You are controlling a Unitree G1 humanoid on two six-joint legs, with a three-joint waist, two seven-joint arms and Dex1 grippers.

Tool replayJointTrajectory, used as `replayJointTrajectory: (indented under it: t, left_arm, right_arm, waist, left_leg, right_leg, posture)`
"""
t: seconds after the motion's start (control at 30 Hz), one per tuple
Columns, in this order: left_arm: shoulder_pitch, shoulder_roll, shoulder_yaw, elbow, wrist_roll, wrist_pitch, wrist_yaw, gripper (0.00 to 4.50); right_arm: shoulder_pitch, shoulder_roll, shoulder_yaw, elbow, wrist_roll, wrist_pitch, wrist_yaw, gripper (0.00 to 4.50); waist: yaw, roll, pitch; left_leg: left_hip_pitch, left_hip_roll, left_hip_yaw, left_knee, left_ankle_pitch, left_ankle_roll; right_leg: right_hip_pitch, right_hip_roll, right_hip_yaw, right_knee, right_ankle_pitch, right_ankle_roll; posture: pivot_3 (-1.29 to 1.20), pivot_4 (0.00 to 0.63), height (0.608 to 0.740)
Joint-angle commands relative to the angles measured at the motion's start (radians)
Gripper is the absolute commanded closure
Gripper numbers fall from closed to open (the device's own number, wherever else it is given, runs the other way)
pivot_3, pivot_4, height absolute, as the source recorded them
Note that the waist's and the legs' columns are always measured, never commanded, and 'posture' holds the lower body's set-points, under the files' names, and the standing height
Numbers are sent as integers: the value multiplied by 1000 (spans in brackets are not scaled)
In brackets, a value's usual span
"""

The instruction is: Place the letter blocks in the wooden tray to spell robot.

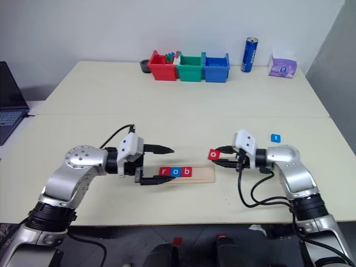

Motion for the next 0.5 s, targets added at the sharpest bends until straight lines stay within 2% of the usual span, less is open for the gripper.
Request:
replayJointTrajectory:
  t: [0.03,0.2,0.5]
  left_arm:
    - [-12,14,22,23,4,-51,-33,0]
    - [-15,17,31,29,7,-56,-29,0]
    - [3,10,24,-8,5,-45,-11,0]
  right_arm:
    - [-34,27,38,23,-18,-23,7,3040]
    - [-61,48,97,84,-56,-54,30,3040]
    - [-64,63,130,139,-91,-114,58,3040]
  waist:
    - [7,0,0]
    - [8,0,0]
    - [1,0,0]
  left_leg:
    - [-1,-1,0,0,0,0]
    - [-2,-1,1,1,0,0]
    - [-2,-1,0,1,0,0]
  right_leg:
    - [0,-2,0,0,0,0]
    - [-1,-7,0,-1,0,1]
    - [-1,-3,-1,1,0,0]
  posture:
    - [0,150,740]
    - [0,150,740]
    - [0,150,740]
